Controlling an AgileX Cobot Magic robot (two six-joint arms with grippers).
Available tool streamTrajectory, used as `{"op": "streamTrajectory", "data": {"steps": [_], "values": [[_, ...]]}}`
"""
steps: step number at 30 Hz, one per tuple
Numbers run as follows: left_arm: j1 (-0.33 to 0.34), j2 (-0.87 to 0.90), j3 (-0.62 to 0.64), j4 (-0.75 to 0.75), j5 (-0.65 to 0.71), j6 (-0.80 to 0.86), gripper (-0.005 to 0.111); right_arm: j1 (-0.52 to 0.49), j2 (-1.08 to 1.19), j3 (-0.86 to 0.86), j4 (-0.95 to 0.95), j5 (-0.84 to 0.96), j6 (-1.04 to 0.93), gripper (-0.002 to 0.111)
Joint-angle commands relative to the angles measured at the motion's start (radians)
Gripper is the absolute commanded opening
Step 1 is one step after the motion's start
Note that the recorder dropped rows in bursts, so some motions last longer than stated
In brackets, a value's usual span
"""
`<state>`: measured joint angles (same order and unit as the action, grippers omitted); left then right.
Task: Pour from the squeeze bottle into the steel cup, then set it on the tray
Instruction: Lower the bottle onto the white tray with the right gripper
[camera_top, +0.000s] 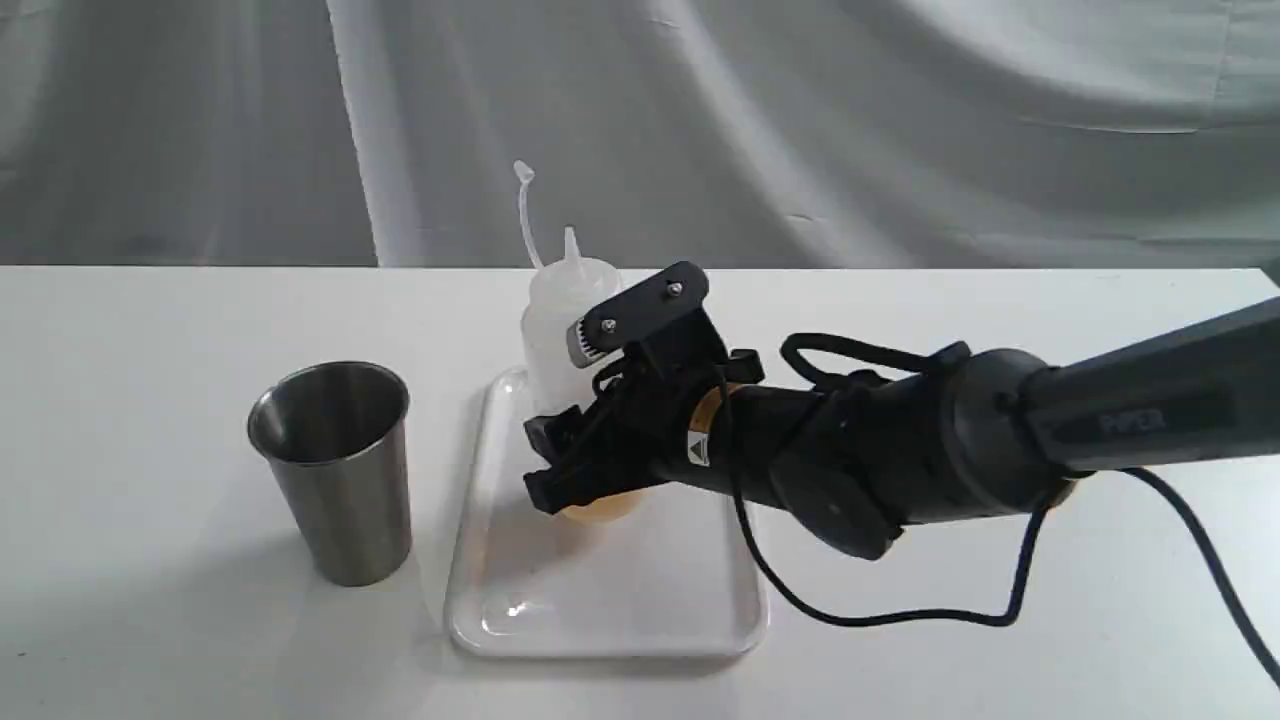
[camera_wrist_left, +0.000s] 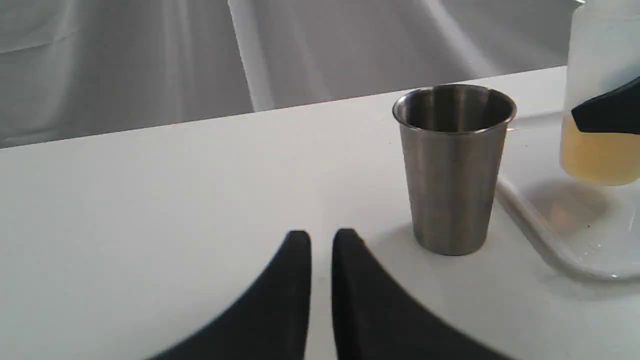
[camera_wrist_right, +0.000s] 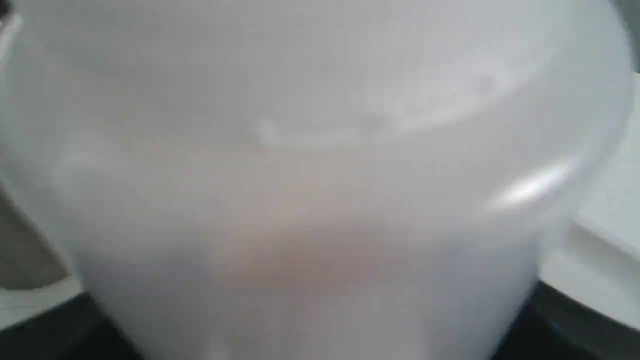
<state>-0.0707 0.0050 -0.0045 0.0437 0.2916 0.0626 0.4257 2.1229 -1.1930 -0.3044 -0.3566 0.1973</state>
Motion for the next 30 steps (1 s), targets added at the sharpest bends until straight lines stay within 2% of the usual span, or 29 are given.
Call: {"op": "streamTrajectory", "data": {"steps": [1, 30], "values": [[-0.003, -0.005, 0.004, 0.001, -0.007, -0.002, 0.008, -0.008, -0.001, -0.014, 0.008, -0.006, -0.010, 0.041], [-0.003, -0.005, 0.004, 0.001, -0.007, -0.002, 0.008, -0.008, -0.001, -0.014, 0.008, 0.032, -0.008, 0.042]]}}
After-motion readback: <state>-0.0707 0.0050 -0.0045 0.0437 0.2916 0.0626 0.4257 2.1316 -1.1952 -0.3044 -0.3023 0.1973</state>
